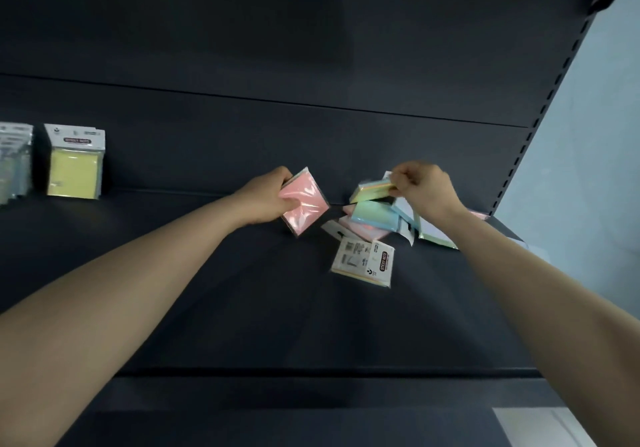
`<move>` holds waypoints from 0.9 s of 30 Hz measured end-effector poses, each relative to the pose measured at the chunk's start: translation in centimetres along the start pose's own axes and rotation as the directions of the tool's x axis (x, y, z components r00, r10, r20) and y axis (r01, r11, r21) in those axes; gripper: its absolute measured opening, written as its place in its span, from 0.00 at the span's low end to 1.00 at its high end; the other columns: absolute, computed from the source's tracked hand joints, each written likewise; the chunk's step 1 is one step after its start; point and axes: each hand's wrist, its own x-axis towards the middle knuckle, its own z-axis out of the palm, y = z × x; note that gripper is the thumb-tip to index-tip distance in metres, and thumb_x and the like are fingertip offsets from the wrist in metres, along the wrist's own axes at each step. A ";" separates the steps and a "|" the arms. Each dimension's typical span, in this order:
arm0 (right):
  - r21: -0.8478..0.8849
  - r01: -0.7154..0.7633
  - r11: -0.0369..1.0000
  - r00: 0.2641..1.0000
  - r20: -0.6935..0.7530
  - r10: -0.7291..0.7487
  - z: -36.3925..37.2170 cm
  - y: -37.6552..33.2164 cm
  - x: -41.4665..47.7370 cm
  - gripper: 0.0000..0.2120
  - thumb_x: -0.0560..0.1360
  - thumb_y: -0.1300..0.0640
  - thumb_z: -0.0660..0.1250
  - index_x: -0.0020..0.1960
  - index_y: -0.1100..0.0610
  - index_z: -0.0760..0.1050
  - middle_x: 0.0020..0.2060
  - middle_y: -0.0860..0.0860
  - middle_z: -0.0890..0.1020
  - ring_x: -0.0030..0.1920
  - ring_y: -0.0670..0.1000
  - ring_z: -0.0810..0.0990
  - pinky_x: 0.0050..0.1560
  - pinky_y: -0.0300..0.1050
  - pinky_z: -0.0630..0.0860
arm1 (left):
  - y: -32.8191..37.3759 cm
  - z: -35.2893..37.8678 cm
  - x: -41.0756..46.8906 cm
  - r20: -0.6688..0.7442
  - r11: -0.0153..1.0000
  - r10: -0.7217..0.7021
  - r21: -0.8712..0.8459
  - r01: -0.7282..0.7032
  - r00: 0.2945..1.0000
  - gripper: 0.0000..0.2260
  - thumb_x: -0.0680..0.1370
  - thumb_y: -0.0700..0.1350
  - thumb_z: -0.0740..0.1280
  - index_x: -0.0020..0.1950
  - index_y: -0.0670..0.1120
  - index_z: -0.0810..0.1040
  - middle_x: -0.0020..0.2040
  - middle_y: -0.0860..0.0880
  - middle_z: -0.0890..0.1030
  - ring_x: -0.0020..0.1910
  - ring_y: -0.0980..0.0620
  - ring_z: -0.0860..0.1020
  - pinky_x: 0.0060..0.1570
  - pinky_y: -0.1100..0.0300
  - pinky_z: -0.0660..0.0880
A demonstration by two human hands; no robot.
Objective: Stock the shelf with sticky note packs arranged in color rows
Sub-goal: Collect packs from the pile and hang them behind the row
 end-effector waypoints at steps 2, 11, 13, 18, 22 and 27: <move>-0.027 0.007 1.000 0.995 0.099 -0.004 -0.3 -0.2 -0.4 0.13 0.75 0.58 0.66 0.58 0.51 0.78 0.46 0.48 0.83 0.45 0.46 0.81 0.43 0.32 0.70 | 0.5 0.0 -0.5 -0.013 0.999 -0.040 -0.027 0.039 0.999 0.11 0.77 0.50 0.65 0.56 0.49 0.69 0.51 0.50 0.78 0.47 0.51 0.77 0.43 0.55 0.72; -0.142 0.248 0.958 0.965 -0.049 -0.257 0.1 0.3 -2.0 0.10 0.76 0.53 0.69 0.56 0.55 0.77 0.41 0.52 0.80 0.45 0.56 0.75 0.44 0.43 0.67 | 2.1 0.1 -3.1 -0.040 0.998 0.059 -0.002 -0.059 0.997 0.20 0.76 0.42 0.68 0.67 0.49 0.68 0.61 0.49 0.74 0.57 0.51 0.74 0.53 0.59 0.71; -0.011 0.173 0.985 0.985 -0.020 -0.173 -0.2 -0.3 -2.5 0.10 0.76 0.52 0.67 0.54 0.54 0.71 0.39 0.54 0.79 0.40 0.55 0.76 0.40 0.46 0.70 | 2.4 -0.1 -3.7 -0.046 0.995 0.079 0.064 -0.076 0.996 0.21 0.77 0.42 0.68 0.68 0.49 0.70 0.61 0.49 0.72 0.57 0.50 0.73 0.54 0.60 0.69; 0.137 -0.052 0.989 0.995 0.092 0.039 -0.4 -0.8 -3.2 0.13 0.78 0.48 0.62 0.57 0.53 0.64 0.49 0.55 0.79 0.49 0.56 0.79 0.50 0.55 0.77 | 2.7 -0.4 -5.5 -0.043 0.984 0.070 0.169 -0.062 0.997 0.11 0.80 0.48 0.62 0.61 0.53 0.69 0.54 0.50 0.76 0.49 0.50 0.75 0.47 0.54 0.72; 0.139 -0.080 0.987 0.990 0.130 0.062 0.1 -2.1 -4.1 0.12 0.80 0.48 0.60 0.57 0.54 0.63 0.48 0.52 0.77 0.49 0.55 0.77 0.47 0.51 0.75 | 2.0 -1.0 -7.1 -0.059 0.990 0.054 0.131 -0.045 0.997 0.10 0.82 0.52 0.56 0.62 0.53 0.65 0.43 0.50 0.77 0.40 0.50 0.77 0.43 0.51 0.74; 0.094 0.025 0.995 0.986 0.159 -0.039 2.1 -6.0 -5.4 0.10 0.80 0.46 0.60 0.56 0.51 0.65 0.46 0.57 0.78 0.47 0.58 0.79 0.46 0.57 0.79 | -0.1 -3.7 -9.6 -0.088 0.993 0.060 0.105 -0.051 0.994 0.13 0.83 0.52 0.52 0.67 0.54 0.65 0.50 0.50 0.78 0.46 0.50 0.76 0.48 0.51 0.73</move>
